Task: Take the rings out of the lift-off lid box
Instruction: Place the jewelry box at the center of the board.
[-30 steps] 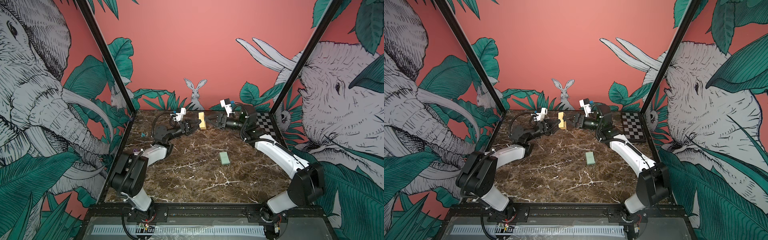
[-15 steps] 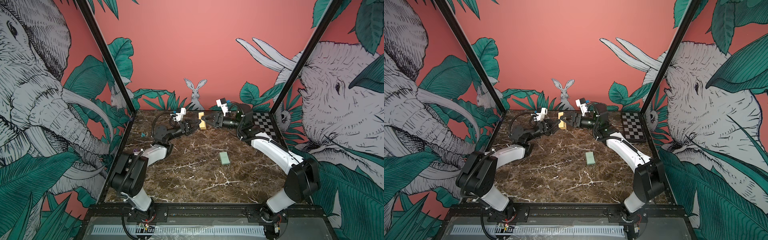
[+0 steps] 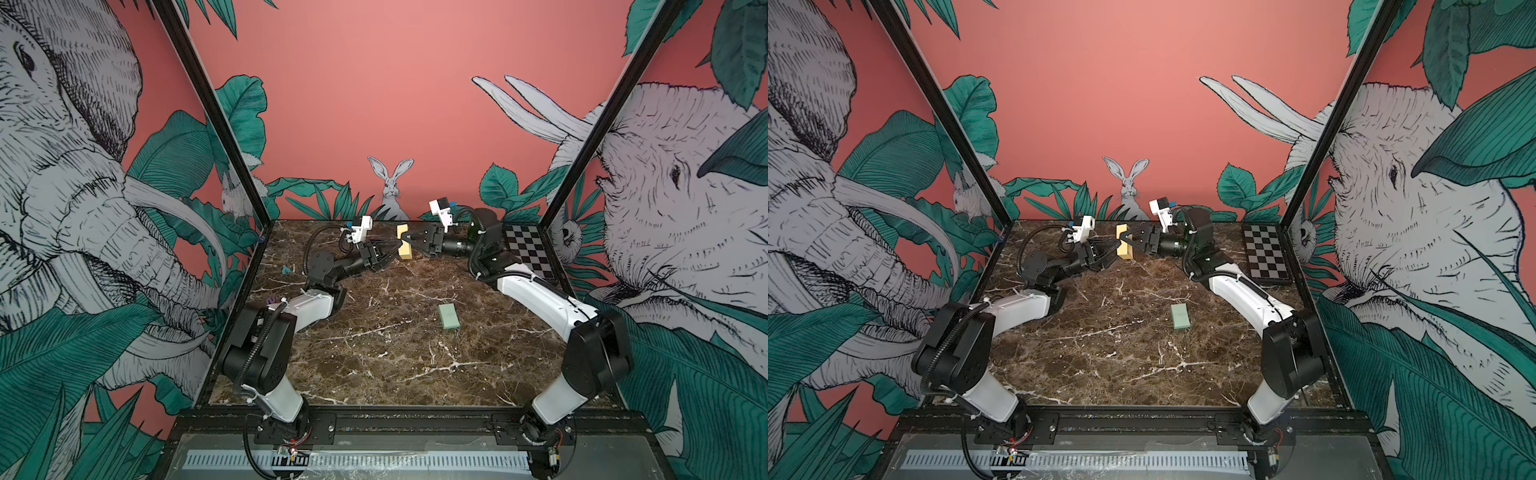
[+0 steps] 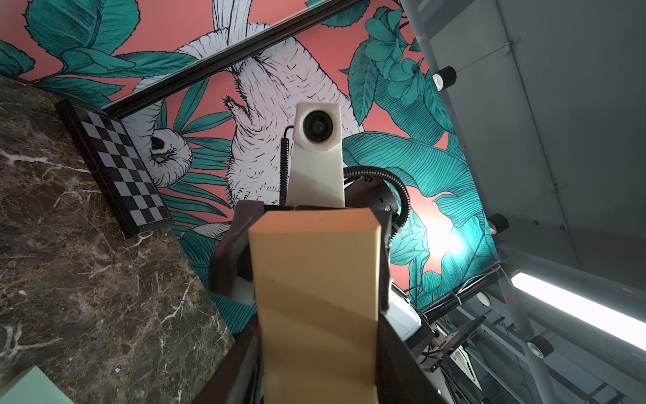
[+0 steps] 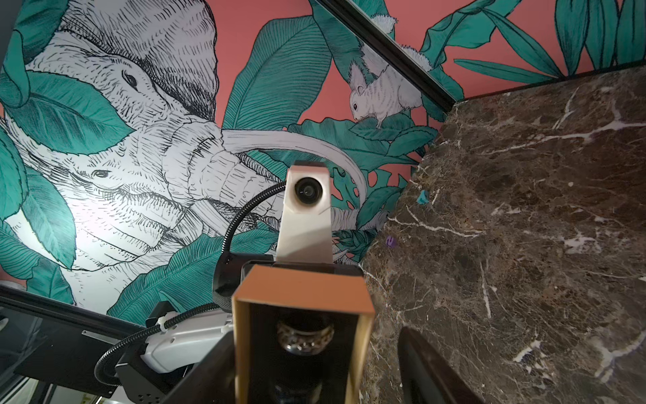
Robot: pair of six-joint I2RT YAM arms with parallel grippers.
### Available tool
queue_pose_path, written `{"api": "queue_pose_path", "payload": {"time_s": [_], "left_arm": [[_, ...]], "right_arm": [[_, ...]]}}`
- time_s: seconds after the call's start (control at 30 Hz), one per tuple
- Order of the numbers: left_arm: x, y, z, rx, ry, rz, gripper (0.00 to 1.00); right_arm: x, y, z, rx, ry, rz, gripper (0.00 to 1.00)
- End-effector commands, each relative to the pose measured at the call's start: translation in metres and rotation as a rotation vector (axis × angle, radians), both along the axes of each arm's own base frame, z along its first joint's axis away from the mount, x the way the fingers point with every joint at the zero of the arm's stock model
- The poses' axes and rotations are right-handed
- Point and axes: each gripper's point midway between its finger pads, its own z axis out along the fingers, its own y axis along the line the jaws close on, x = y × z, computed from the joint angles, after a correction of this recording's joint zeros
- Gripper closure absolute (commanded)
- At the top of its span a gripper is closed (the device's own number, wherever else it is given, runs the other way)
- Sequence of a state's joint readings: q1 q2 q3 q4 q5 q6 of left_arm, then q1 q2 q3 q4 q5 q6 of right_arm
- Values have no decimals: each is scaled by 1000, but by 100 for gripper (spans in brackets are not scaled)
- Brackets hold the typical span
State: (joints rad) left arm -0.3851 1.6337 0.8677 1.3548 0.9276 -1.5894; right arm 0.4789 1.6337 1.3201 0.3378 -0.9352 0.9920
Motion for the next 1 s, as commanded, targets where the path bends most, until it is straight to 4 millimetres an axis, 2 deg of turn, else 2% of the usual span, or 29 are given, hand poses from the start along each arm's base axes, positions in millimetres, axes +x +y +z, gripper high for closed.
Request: {"api": "queue_pose_path", "payload": {"time_s": [0.0, 0.23, 0.33, 0.53, 0.73, 0.83, 0.93, 0.97], "left_arm": [[-16, 4, 17, -22, -54, -28, 61], [-16, 4, 17, -21, -53, -28, 59], [-16, 3, 16, -20, -51, -32, 57], [-15, 4, 15, -21, -44, -29, 40], [-15, 4, 15, -22, -42, -27, 38], [-12, 8, 13, -23, -29, -13, 23], [-3, 23, 6, -18, -2, 31, 16], [1, 30, 2, -11, 13, 50, 16]], "right_arm": [[-5, 3, 18, 44, -47, 21, 32], [-4, 3, 20, 48, -45, 20, 41], [-4, 3, 21, 59, -42, 21, 49], [-4, 3, 25, 74, -42, 19, 53], [-5, 2, 28, 87, -44, 18, 55], [-5, 0, 33, 99, -48, 13, 55], [-3, -7, 37, 100, -52, 2, 55], [-1, -9, 21, 71, -16, -4, 55]]}}
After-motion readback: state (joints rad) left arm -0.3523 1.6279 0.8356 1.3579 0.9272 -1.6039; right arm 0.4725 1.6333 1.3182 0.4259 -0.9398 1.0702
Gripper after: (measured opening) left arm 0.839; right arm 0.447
